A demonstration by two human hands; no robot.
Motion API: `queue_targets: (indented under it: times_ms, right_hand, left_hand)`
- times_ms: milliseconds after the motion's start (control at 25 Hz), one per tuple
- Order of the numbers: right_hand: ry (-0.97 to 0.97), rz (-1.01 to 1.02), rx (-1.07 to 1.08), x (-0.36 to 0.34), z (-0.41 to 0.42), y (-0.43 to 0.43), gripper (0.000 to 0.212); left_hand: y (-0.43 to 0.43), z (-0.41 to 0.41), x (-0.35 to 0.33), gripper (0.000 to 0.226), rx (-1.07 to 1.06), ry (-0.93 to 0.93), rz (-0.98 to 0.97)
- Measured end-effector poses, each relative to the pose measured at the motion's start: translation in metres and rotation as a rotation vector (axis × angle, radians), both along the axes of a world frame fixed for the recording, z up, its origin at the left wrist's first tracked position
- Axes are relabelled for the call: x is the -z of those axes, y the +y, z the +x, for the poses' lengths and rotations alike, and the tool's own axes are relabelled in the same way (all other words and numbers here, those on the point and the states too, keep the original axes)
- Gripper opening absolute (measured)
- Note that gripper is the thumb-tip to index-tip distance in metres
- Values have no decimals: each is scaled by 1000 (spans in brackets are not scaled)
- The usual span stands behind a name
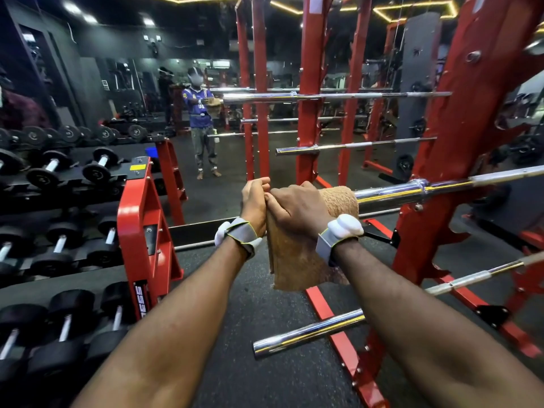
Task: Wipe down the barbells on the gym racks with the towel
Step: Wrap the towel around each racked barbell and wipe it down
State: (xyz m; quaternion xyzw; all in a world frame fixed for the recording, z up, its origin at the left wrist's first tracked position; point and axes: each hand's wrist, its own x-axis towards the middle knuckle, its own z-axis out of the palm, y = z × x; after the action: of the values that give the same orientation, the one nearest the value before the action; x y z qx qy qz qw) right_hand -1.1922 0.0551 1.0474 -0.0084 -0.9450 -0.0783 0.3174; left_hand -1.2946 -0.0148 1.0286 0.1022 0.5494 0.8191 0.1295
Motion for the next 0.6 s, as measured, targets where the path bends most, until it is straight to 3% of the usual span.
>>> queue_targets:
  times_ms: [120,240,320,480,600]
  right_hand:
    - [15,25,-81,2,4,13,45]
    - [-84,-74,-5,-8,5,31,52]
    - [-87,-93,104,-6,0,21,51]
    - [162,6,143,23,10,-17,37]
    - [53,125,27,23,25,19,42]
  left_hand:
    - [-4,4,1,18,-8,93,-76]
    - [-4,8,11,22,33,214,-132]
    - [-3,9,13,21,16,200,-116]
    - [-1,3,10,16,76,144,-138]
    - [-4,5,10,19,83,159,-153]
